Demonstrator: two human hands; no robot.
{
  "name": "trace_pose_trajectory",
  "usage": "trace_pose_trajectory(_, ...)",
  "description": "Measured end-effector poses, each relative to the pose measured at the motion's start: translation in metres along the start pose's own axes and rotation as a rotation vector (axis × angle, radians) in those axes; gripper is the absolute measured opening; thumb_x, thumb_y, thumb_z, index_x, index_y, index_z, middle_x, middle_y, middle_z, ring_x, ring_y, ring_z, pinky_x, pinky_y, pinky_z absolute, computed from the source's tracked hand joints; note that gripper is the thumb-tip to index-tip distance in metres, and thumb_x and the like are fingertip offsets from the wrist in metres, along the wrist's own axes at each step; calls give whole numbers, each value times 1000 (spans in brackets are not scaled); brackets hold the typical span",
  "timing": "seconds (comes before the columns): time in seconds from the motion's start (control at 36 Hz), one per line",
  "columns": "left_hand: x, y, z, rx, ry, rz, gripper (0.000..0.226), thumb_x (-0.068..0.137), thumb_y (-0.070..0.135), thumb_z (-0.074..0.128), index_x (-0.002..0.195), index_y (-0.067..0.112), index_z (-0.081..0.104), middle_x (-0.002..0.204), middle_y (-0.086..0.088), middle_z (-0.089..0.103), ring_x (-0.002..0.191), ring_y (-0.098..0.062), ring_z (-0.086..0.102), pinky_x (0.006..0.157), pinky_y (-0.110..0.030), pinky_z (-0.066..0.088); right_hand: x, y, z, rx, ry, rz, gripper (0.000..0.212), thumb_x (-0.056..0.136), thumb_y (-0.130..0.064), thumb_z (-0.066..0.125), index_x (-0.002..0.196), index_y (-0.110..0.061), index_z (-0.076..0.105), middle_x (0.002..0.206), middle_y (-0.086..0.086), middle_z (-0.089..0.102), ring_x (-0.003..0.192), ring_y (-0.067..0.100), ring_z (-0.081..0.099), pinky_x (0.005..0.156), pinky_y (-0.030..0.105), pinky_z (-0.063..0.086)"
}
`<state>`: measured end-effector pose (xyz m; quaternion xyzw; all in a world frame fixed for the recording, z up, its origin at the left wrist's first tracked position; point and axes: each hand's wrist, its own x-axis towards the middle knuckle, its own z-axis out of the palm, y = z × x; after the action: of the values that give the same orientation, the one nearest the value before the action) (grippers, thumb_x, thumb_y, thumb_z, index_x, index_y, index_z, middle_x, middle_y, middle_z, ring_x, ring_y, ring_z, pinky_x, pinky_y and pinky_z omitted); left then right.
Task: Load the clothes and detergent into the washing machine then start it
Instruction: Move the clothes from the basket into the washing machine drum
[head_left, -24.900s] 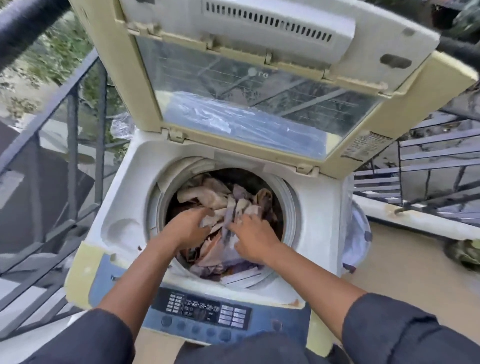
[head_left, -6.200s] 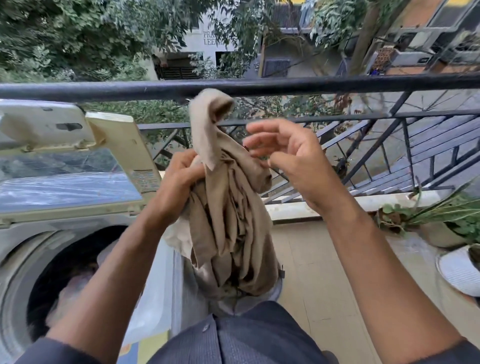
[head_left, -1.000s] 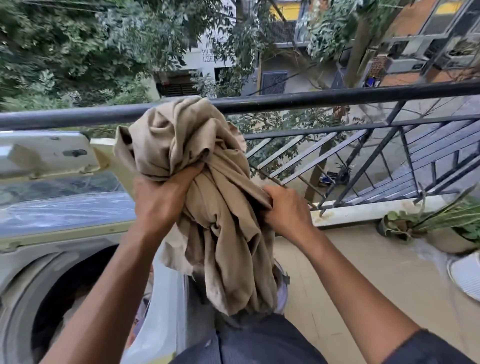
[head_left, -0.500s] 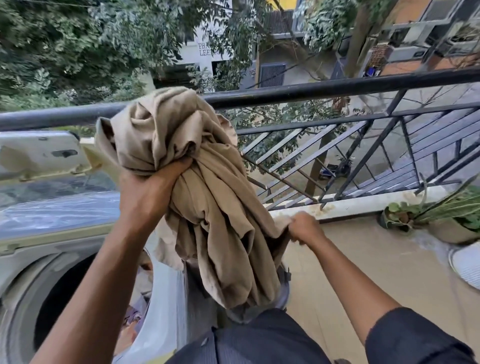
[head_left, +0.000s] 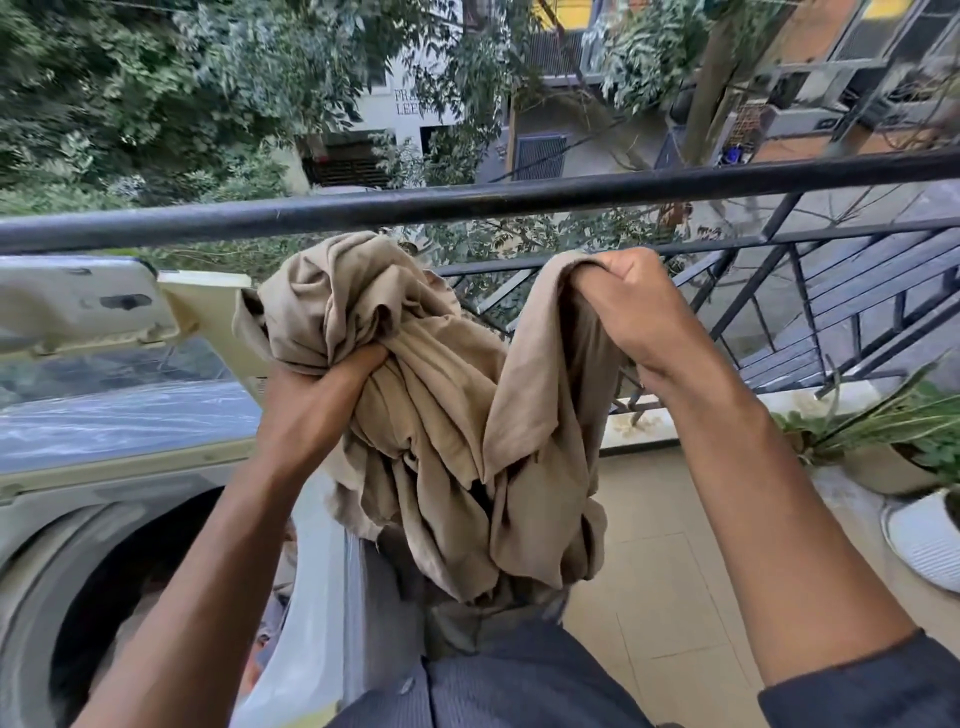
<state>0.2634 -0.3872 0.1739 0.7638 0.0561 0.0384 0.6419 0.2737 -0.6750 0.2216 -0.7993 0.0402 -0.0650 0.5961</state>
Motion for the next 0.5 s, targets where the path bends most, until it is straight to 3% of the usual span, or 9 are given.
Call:
trace_pose_trajectory(0.06, 2, -3, -2, -34, -7, -26, 31, 71, 48, 80, 102, 44, 76, 104, 31, 76, 102, 11, 70, 82, -13, 55, 0, -2, 6, 89, 2, 32, 51, 78, -41, 61, 66, 7, 47, 67, 10, 42, 62, 23, 32, 60, 41, 18)
trace_pose_trajectory(0.11, 3, -4, -3, -57, -32, -69, 46, 72, 50, 77, 115, 33, 75, 109, 22, 79, 106, 5, 71, 80, -12, 56, 2, 0, 12, 175, 39, 128, 40, 73, -44, 65, 70, -4, 59, 72, 11, 49, 65, 25, 40, 62, 42, 23)
trace_pose_trajectory(0.17, 3, -4, -3, -91, -27, -133, 62, 72, 54, 71, 127, 24, 73, 116, 12, 79, 110, 0, 71, 87, -19, 56, 8, 6, 14, 233, 75, 238, 34, 70, -45, 69, 72, -11, 69, 80, 10, 68, 71, 28, 60, 68, 40, 44)
trace_pose_trajectory(0.19, 3, -3, -3, -111, -4, -158, 64, 73, 56, 68, 128, 23, 73, 116, 11, 79, 110, -1, 72, 89, -22, 55, 12, 12, 12, 260, 91, 289, 34, 73, -44, 69, 72, -10, 75, 86, 8, 76, 81, 29, 71, 78, 43, 54)
trace_pose_trajectory(0.25, 2, -2, -2, -141, 96, -196, 58, 70, 61, 66, 116, 27, 75, 101, 17, 80, 95, 6, 73, 82, -21, 54, 18, 23, 5, 336, 128, 389, 33, 81, -44, 69, 79, -14, 81, 94, 11, 80, 98, 33, 76, 97, 49, 57)
trace_pose_trajectory(0.33, 2, -3, -3, -164, 260, -234, 49, 61, 69, 66, 95, 35, 72, 87, 22, 77, 79, 11, 70, 74, -20, 50, 23, 34, -8, 417, 203, 465, 36, 83, -44, 70, 88, -10, 80, 103, 15, 79, 105, 35, 74, 100, 55, 55)
trace_pose_trajectory(0.42, 5, -4, -4, -138, 343, -295, 58, 60, 73, 64, 103, 33, 68, 106, 11, 74, 100, -11, 70, 88, -32, 53, 23, 38, -18, 450, 290, 490, 37, 75, -40, 72, 97, -9, 75, 113, 23, 74, 112, 42, 69, 99, 59, 52)
trace_pose_trajectory(0.5, 5, -6, -1, -94, 390, -334, 67, 60, 78, 63, 113, 36, 64, 116, 2, 70, 109, -24, 66, 100, -42, 53, 21, 39, -22, 453, 340, 498, 35, 75, -37, 72, 97, -10, 75, 107, 21, 77, 106, 40, 72, 94, 57, 55)
